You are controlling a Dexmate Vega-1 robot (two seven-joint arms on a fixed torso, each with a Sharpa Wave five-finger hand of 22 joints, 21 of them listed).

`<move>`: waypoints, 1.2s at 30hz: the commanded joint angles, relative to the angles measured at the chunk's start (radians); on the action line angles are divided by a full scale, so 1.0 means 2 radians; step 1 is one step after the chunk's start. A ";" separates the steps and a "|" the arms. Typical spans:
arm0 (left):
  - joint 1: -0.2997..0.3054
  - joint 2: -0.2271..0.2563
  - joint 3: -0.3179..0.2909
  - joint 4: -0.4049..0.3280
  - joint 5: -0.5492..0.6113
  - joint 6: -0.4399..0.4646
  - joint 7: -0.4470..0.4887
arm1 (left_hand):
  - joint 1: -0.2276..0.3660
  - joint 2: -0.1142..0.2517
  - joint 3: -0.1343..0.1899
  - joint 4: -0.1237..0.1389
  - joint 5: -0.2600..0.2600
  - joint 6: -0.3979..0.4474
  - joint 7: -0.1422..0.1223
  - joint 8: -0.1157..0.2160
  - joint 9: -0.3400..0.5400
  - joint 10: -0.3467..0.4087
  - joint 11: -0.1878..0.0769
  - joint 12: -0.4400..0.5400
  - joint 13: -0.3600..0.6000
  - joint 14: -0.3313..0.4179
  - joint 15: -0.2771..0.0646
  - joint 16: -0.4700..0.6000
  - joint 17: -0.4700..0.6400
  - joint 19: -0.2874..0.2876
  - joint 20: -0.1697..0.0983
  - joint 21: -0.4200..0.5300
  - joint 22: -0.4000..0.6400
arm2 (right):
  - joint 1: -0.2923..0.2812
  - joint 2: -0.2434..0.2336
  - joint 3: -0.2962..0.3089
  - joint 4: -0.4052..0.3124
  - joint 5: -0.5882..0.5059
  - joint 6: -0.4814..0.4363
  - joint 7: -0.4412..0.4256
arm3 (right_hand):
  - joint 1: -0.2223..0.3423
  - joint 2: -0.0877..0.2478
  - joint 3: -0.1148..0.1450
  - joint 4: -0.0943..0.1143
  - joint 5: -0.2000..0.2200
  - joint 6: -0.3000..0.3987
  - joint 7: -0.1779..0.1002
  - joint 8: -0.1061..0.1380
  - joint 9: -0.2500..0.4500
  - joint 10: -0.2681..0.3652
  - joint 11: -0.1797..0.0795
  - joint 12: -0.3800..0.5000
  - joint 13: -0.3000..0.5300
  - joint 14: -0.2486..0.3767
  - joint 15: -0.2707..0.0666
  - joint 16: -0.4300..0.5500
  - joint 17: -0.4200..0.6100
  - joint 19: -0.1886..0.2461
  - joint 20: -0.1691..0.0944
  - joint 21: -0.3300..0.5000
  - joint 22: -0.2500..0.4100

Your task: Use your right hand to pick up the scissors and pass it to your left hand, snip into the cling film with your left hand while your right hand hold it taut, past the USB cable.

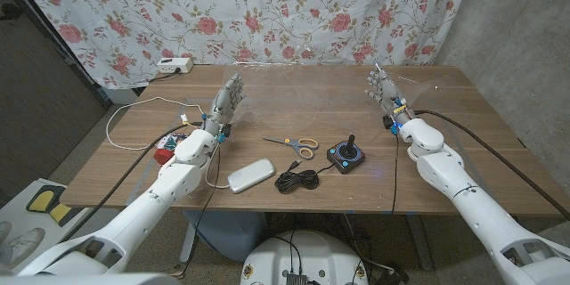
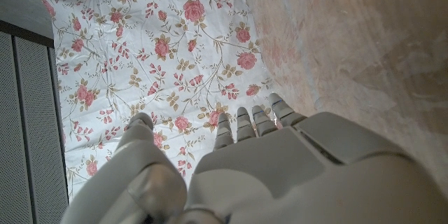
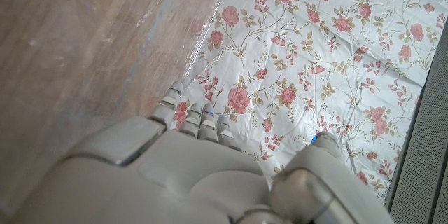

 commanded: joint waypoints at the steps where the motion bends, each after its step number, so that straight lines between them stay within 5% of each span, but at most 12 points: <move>1: 0.020 0.001 -0.003 -0.030 0.015 -0.004 0.033 | 0.003 0.000 0.003 -0.002 0.003 -0.004 -0.002 0.001 0.002 0.000 0.002 0.003 0.002 -0.004 -0.001 0.002 0.002 0.002 0.003 -0.002 0.003 | -0.019 -0.028 -0.006 -0.041 -0.031 -0.010 -0.026 | 0.010 -0.001 0.003 -0.006 -0.001 0.002 0.003 0.004 0.002 0.010 0.000 0.006 0.002 -0.002 0.000 0.001 0.001 0.002 0.004 0.004 0.001; 10: 0.006 0.003 0.004 -0.016 0.032 -0.007 0.029 | 0.003 0.001 0.003 -0.003 0.003 0.002 -0.001 0.004 0.002 0.003 0.003 0.004 0.002 -0.004 -0.001 0.003 0.002 0.004 0.003 -0.005 0.003 | -0.027 -0.072 -0.023 -0.109 -0.085 -0.049 -0.063 | 0.030 0.001 0.010 -0.016 -0.003 0.005 0.006 0.007 0.002 0.023 0.001 0.011 0.004 0.005 0.004 0.004 0.001 0.018 -0.004 0.010 0.001; 17: 0.011 -0.017 -0.007 0.007 -0.026 -0.027 -0.023 | 0.003 0.002 0.003 -0.003 0.003 0.003 0.000 0.004 0.002 0.005 0.003 0.005 0.002 -0.003 -0.002 0.004 0.002 0.007 0.001 -0.007 0.003 | -0.026 -0.085 -0.045 -0.112 -0.101 -0.036 -0.082 | 0.049 0.003 0.015 -0.025 -0.006 0.015 0.008 0.012 0.004 0.050 -0.003 0.020 0.007 0.033 -0.003 0.013 0.000 0.040 -0.008 0.014 0.001; 25: 0.008 -0.017 -0.004 0.017 -0.012 -0.038 -0.017 | 0.004 0.004 0.004 -0.004 0.003 0.004 -0.001 0.004 0.002 0.005 0.002 0.005 0.002 -0.003 -0.003 0.004 0.001 0.006 -0.001 -0.010 0.003 | -0.022 -0.093 -0.051 -0.109 -0.076 -0.025 -0.074 | 0.054 0.005 0.017 -0.027 -0.007 0.018 0.009 0.013 0.004 0.052 -0.003 0.020 0.008 0.034 -0.003 0.013 0.000 0.040 -0.008 0.013 0.001; 36: 0.007 -0.006 -0.003 0.010 -0.006 -0.025 -0.014 | 0.006 0.005 0.005 -0.005 0.003 0.004 -0.001 0.003 0.002 0.006 0.002 0.006 0.002 -0.005 -0.002 0.003 0.001 0.007 -0.001 -0.013 0.003 | -0.026 -0.136 -0.071 -0.160 -0.126 -0.057 -0.114 | 0.083 0.015 0.030 -0.035 -0.009 0.032 0.005 0.019 0.005 0.074 -0.008 0.028 0.012 0.045 -0.012 0.015 0.000 0.042 -0.007 0.010 0.001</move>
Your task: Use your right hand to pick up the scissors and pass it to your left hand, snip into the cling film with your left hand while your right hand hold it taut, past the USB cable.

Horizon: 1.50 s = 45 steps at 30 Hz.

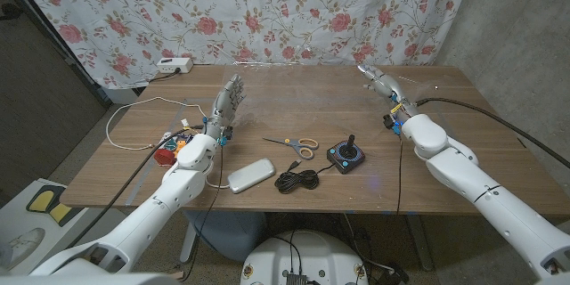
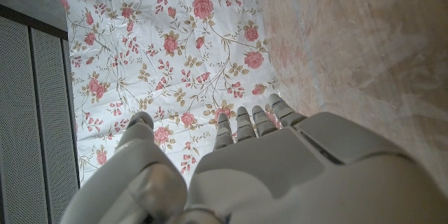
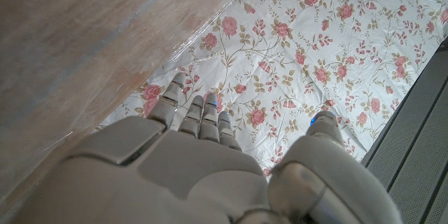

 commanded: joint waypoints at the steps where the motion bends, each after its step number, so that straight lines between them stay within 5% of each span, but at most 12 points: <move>1: -0.002 0.008 0.000 -0.001 0.001 0.006 -0.002 | 0.003 0.003 0.002 -0.002 0.003 0.004 -0.001 0.002 0.002 0.004 -0.001 0.003 0.002 -0.003 0.000 0.003 0.001 0.001 0.001 -0.002 0.000 | -0.002 -0.039 -0.022 -0.040 -0.030 -0.020 -0.031 | 0.014 0.003 0.006 -0.002 -0.002 0.008 0.000 0.005 0.001 0.015 0.000 0.006 0.003 0.008 -0.002 0.005 0.001 0.005 -0.001 -0.001 0.001; 27: 0.011 0.020 -0.006 -0.017 -0.004 0.015 0.002 | 0.004 0.004 0.002 -0.004 0.002 0.003 -0.001 0.001 0.002 0.004 0.001 0.003 0.002 -0.003 0.000 0.004 0.001 0.003 0.002 -0.009 0.001 | 0.001 -0.102 -0.061 -0.123 -0.071 -0.065 -0.068 | 0.044 0.010 0.017 -0.007 -0.005 0.017 -0.012 0.009 0.004 0.044 -0.013 0.016 0.009 0.012 -0.004 0.003 0.000 0.014 0.000 -0.002 0.001; 45: 0.018 0.022 -0.010 -0.024 -0.007 0.012 0.003 | 0.005 0.006 0.003 -0.005 0.002 0.002 0.000 0.001 0.002 0.003 0.000 0.002 0.002 -0.004 0.001 0.003 0.001 0.005 0.002 -0.014 0.001 | 0.009 -0.137 -0.082 -0.171 -0.070 -0.081 -0.054 | 0.072 0.010 0.027 -0.011 -0.005 0.017 -0.012 0.010 0.005 0.061 -0.022 0.020 0.012 0.014 -0.007 0.003 -0.001 0.015 0.000 -0.004 0.001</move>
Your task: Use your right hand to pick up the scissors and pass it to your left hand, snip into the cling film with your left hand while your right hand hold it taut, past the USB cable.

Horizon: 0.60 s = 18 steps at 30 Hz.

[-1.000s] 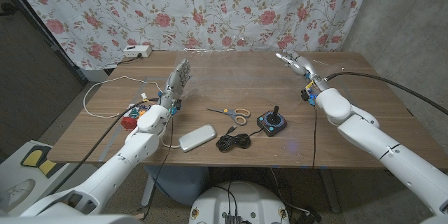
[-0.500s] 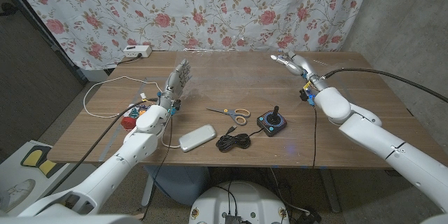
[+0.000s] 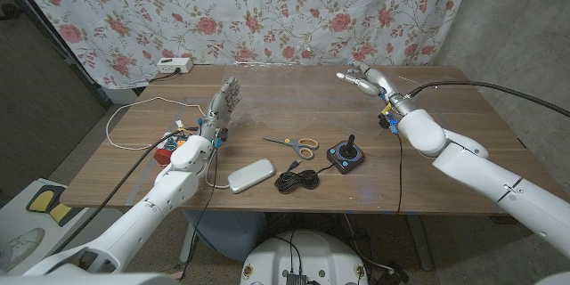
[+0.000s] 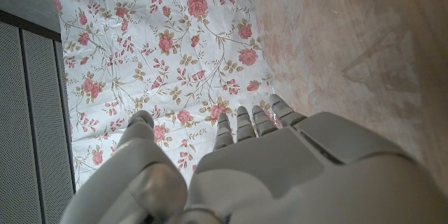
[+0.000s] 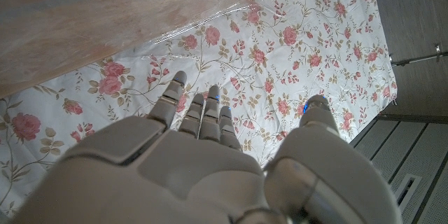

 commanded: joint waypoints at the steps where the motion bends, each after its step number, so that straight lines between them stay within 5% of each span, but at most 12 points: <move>1: 0.004 0.003 -0.001 -0.007 -0.002 -0.001 0.000 | 0.003 0.004 0.001 -0.003 0.002 0.002 0.000 0.001 0.001 0.002 0.001 0.003 0.002 -0.003 0.001 0.004 0.001 0.002 0.001 0.000 0.001 | 0.006 -0.026 -0.016 -0.036 -0.008 -0.014 0.007 | 0.010 -0.001 0.004 0.000 -0.001 0.001 -0.001 0.002 0.003 0.007 0.000 0.003 0.002 0.004 -0.002 0.001 -0.001 0.004 -0.001 0.000 0.001; 13: 0.005 0.005 -0.002 -0.011 -0.001 -0.001 0.001 | 0.004 0.005 0.001 -0.003 0.002 0.003 -0.001 0.001 0.001 0.004 0.000 0.003 0.002 -0.001 0.000 0.004 0.001 0.003 0.003 -0.003 0.001 | 0.019 -0.046 -0.033 -0.063 -0.008 -0.030 0.025 | 0.023 -0.002 0.007 0.001 -0.002 0.005 -0.004 0.004 0.003 0.014 -0.004 0.004 0.004 0.014 -0.007 0.004 -0.001 0.013 0.000 0.002 0.001; 15: 0.008 0.006 -0.004 -0.013 -0.004 -0.001 0.001 | 0.004 0.005 0.001 -0.003 0.002 0.003 0.000 0.001 0.001 0.003 0.000 0.003 0.002 -0.001 0.000 0.004 0.001 0.003 0.003 -0.004 0.001 | 0.022 -0.049 -0.036 -0.070 -0.010 -0.036 0.028 | 0.034 -0.003 0.010 0.003 -0.003 0.005 -0.004 0.003 0.003 0.014 -0.003 0.001 0.006 0.025 0.015 0.008 -0.001 0.022 0.017 0.003 0.001; 18: 0.011 0.001 -0.008 -0.012 -0.019 -0.007 -0.009 | 0.004 0.005 0.001 -0.003 0.002 0.003 0.000 0.001 0.001 0.003 0.001 0.003 0.002 -0.001 0.000 0.005 0.001 0.004 0.003 -0.004 0.001 | 0.026 -0.053 -0.042 -0.078 -0.021 -0.050 0.026 | 0.038 -0.003 0.012 0.003 -0.003 0.004 -0.005 0.003 0.003 0.012 -0.005 0.000 0.007 0.025 0.020 0.007 -0.002 0.021 0.026 0.002 0.001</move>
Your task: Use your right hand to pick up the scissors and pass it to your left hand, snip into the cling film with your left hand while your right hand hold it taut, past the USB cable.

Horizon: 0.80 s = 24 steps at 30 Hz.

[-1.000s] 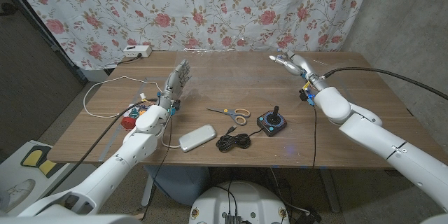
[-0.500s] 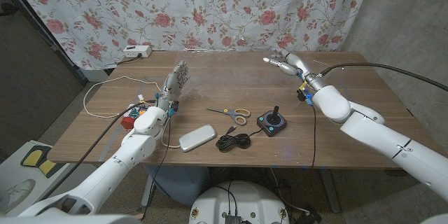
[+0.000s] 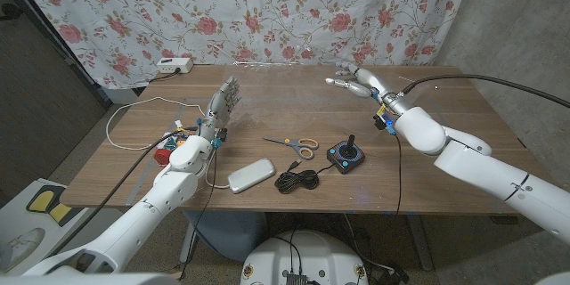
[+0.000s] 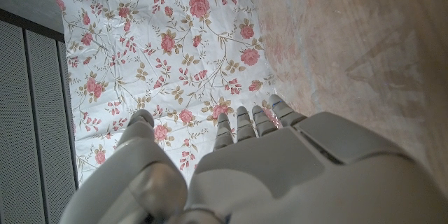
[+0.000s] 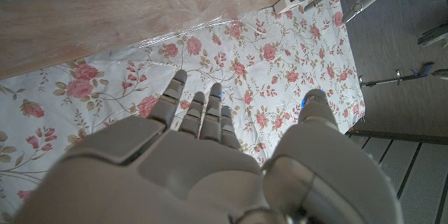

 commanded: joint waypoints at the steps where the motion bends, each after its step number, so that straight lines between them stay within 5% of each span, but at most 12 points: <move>1: 0.009 0.000 -0.007 -0.005 -0.013 -0.007 -0.007 | 0.001 0.003 0.001 -0.003 0.002 0.003 -0.001 0.001 0.001 0.004 0.001 0.003 0.002 0.002 -0.003 0.004 0.001 0.004 0.003 -0.002 0.001 | 0.014 -0.019 -0.018 -0.032 -0.016 -0.040 0.017 | 0.008 -0.001 0.005 0.001 -0.001 0.001 -0.002 0.001 0.001 0.000 -0.004 0.000 0.003 0.002 0.009 0.003 0.001 0.001 0.015 0.002 0.001; 24: 0.006 0.000 -0.006 0.001 -0.009 -0.009 -0.005 | -0.003 0.003 -0.001 -0.002 0.002 0.004 -0.001 0.002 0.001 0.004 0.000 0.003 0.002 0.002 -0.003 0.005 0.002 0.006 0.003 -0.007 0.001 | 0.043 -0.034 -0.062 -0.069 -0.057 -0.099 0.018 | 0.021 0.002 0.010 0.002 -0.002 0.007 0.000 0.002 0.001 0.009 -0.003 0.001 0.005 0.000 -0.005 0.002 0.001 0.002 0.018 0.001 0.001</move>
